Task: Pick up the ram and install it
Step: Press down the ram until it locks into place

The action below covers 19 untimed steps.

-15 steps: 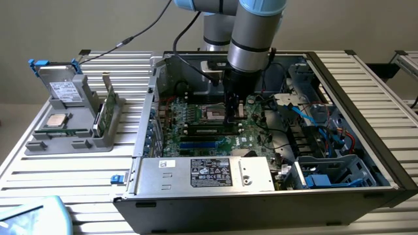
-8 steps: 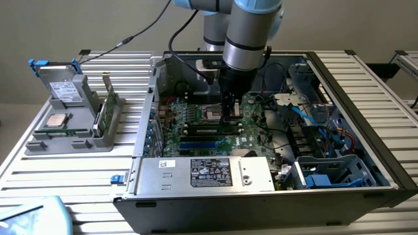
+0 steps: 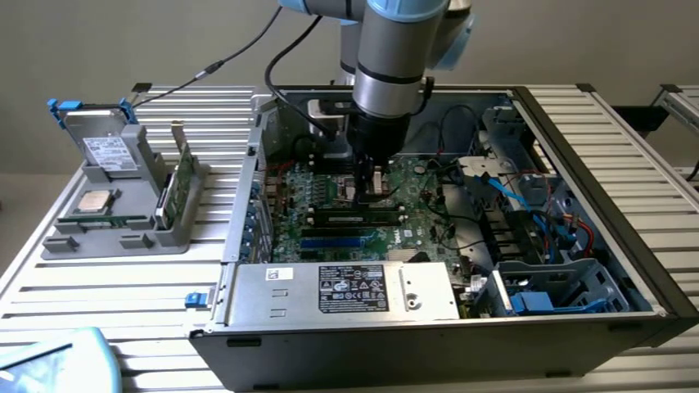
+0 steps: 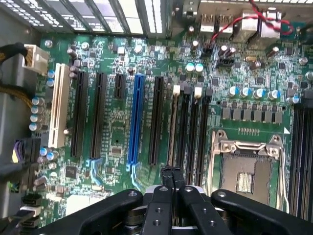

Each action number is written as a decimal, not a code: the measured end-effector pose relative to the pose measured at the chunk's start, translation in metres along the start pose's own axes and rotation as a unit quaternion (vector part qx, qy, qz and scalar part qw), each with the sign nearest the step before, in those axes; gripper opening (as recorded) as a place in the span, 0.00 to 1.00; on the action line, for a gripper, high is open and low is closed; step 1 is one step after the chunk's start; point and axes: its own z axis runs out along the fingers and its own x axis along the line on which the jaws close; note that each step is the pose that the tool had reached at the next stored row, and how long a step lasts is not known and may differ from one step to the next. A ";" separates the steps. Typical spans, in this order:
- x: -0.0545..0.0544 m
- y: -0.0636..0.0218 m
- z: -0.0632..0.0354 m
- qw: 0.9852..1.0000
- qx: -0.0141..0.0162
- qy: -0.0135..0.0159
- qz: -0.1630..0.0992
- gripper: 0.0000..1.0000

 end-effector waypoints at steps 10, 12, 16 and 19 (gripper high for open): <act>-0.002 0.0156 0.0026 1.000 0.000 0.001 0.000 0.10; -0.003 0.0174 0.0035 1.000 0.000 0.001 0.000 0.10; -0.003 0.0194 0.0047 1.000 0.000 0.001 0.000 0.10; -0.003 0.0195 0.0057 1.000 0.000 0.002 0.000 0.10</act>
